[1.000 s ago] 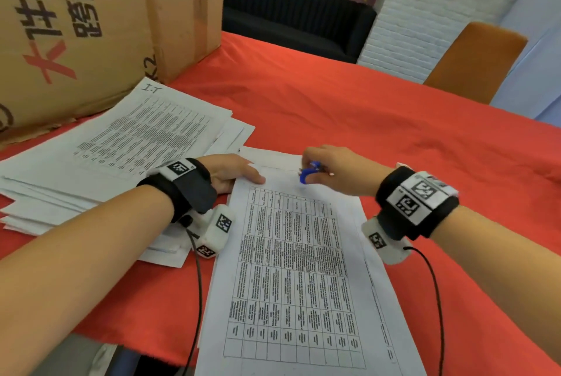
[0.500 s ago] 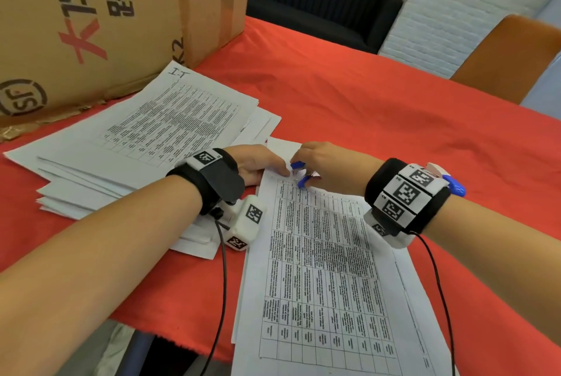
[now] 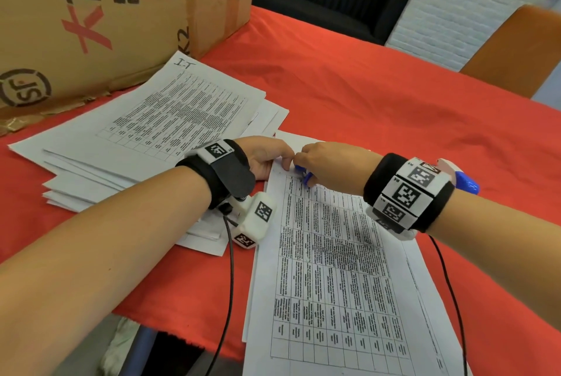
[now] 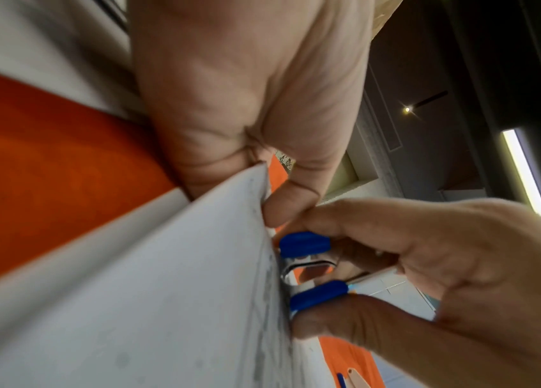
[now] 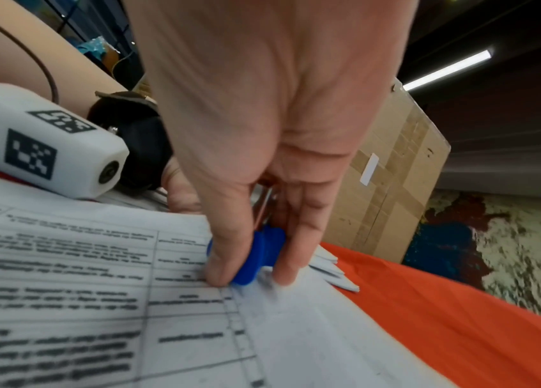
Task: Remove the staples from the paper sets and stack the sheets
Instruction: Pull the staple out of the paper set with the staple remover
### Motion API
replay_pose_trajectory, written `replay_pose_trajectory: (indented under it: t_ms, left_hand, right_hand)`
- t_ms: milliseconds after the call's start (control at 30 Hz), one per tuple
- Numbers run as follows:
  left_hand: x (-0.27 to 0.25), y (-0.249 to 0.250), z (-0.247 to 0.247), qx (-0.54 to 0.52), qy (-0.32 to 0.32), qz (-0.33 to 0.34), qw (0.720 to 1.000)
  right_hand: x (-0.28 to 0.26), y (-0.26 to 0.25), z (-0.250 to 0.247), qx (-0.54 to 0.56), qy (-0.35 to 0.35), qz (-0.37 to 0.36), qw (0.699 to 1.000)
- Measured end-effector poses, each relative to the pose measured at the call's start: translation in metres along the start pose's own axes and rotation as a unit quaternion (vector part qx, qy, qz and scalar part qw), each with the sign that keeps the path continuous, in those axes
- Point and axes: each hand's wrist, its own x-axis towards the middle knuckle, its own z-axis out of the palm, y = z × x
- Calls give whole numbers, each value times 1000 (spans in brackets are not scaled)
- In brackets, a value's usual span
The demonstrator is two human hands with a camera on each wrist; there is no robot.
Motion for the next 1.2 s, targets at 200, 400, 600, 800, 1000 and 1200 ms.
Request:
replay_pose_trajectory:
  t_ms: [200, 400, 600, 800, 1000, 1200]
  left_hand:
    - [1, 1, 6, 41, 56, 5, 998]
    - [-7, -3, 2, 37, 14, 7, 999]
    - [-5, -6, 9, 104, 38, 49, 993]
    - [-2, -4, 9, 123, 53, 40, 990]
    - [1, -3, 12, 129, 67, 30, 989]
    - [4, -2, 11, 144, 79, 25, 986]
  right_hand:
    - [-7, -16, 4, -83, 23, -29, 996]
    - [1, 5, 7, 47, -3, 29, 998]
    - [-2, 20, 19, 183, 40, 46, 981]
    - [-8, 40, 27, 322, 42, 57, 944]
    - [-9, 51, 47, 560, 25, 57, 826]
    - [-11, 54, 68, 762, 53, 33, 644]
